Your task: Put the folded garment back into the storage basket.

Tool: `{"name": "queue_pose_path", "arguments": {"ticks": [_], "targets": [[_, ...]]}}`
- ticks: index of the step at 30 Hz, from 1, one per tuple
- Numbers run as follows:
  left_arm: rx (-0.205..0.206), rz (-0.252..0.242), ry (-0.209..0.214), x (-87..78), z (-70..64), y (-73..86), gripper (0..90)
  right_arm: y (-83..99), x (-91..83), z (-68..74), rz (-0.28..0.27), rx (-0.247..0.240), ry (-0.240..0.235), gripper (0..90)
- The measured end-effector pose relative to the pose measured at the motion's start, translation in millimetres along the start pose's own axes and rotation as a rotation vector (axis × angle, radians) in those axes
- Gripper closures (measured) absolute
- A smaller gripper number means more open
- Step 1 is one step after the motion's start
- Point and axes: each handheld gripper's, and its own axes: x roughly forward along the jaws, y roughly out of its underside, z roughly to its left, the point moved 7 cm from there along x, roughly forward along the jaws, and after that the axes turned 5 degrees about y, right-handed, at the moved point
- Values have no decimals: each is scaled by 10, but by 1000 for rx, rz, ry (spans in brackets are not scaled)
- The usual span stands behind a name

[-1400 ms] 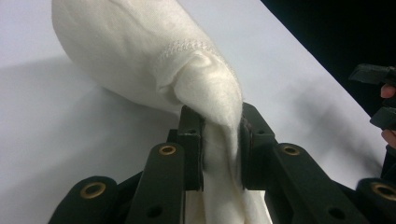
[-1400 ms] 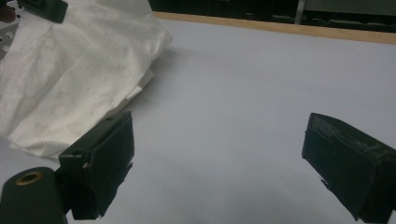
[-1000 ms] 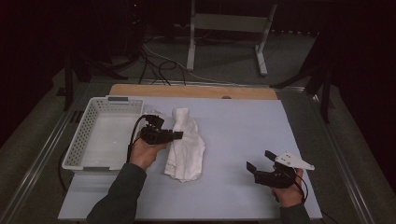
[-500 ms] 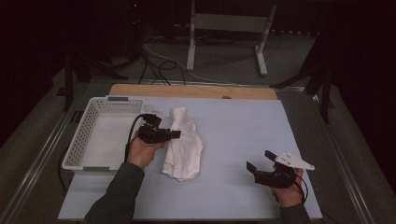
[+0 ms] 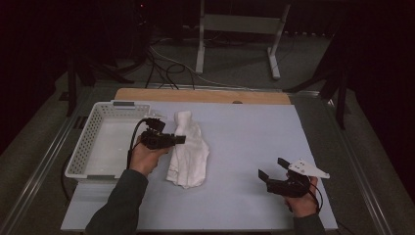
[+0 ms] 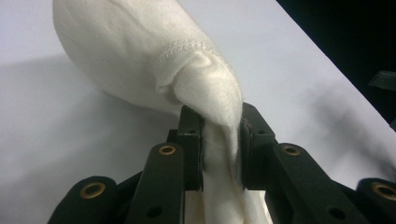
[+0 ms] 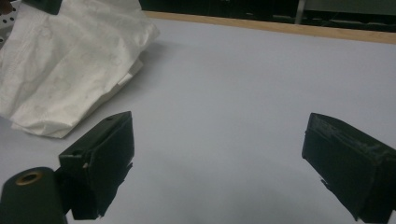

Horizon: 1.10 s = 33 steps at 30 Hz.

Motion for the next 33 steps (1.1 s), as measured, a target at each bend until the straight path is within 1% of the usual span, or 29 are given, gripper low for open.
{"name": "queue_pose_path", "arguments": {"ticks": [20, 33], "targets": [[11, 2, -10, -53, 50, -61, 749, 1, 0, -2, 1, -1, 0, 94], [2, 6, -10, -76, 89, -78, 748, 5, 5, 8, 4, -4, -6, 94]]}}
